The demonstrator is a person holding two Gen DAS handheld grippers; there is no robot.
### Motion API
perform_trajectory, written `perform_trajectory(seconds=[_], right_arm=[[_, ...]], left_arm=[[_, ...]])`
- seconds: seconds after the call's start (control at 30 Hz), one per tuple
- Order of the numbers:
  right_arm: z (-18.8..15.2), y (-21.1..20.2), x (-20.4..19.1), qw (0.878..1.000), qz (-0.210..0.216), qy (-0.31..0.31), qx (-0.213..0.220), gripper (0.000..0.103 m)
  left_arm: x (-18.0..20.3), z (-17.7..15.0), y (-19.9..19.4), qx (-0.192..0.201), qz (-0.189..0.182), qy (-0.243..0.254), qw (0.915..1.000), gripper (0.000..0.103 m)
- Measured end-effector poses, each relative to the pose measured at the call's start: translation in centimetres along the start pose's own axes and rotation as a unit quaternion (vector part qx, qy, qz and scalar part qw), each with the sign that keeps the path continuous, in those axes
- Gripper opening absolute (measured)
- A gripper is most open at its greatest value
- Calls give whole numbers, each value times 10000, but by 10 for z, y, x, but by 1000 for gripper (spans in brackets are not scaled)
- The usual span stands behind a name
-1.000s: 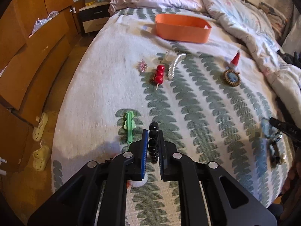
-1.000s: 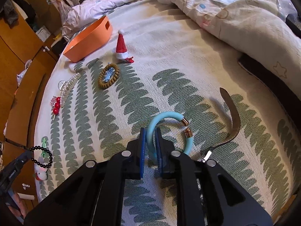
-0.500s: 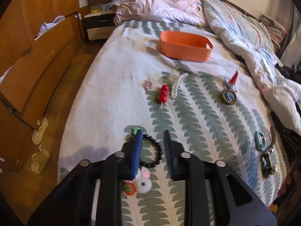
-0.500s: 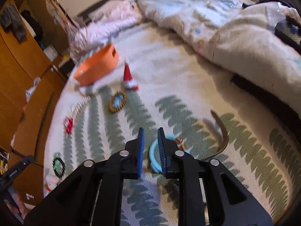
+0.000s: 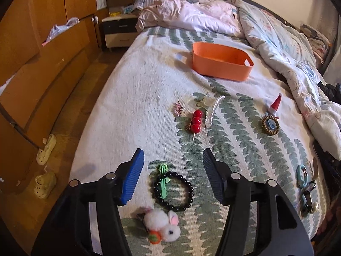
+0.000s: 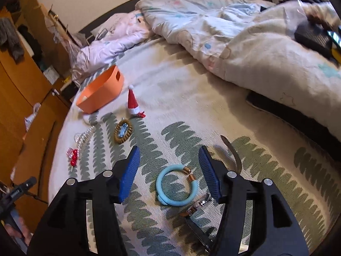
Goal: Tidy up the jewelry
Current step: 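Move open left tool to the pink brooch while right approaches the red Santa hat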
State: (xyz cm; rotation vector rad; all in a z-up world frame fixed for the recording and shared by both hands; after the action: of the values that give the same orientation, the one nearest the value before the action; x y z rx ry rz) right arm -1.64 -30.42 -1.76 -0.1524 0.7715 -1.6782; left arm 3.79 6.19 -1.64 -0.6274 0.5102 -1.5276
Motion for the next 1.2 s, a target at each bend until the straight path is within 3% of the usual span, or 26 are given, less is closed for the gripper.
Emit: perform_trajectory(seconds=[0.27, 0.53, 0.77, 1.2], right_arm=[[9, 28, -44, 9984, 26, -535, -205, 60], [24, 96, -62, 9970, -17, -627, -460, 60], [30, 150, -73, 9949, -95, -769, -645, 60], [35, 185, -89, 9938, -21, -896, -663, 60]], left_arm=[[-4, 16, 29, -201, 59, 7, 9998, 61], [-2, 37, 58, -144, 96, 140, 9998, 66], [-5, 42, 96, -430, 55, 126, 9990, 67], [-3, 41, 129, -565, 241, 275, 9977, 67]])
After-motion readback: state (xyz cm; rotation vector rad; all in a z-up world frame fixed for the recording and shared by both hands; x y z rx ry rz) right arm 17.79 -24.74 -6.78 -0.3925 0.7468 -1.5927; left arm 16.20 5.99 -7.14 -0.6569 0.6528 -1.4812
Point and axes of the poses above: each gripper's, at about its wrist camera, not at the fingertips, and y roughly the way its jaws point, x to its right, z to its top, the point moved 4 cm from there along y, roughly the way its jaws point, and after that the axes turned 13 degrees about x, right-handed, at the moved point
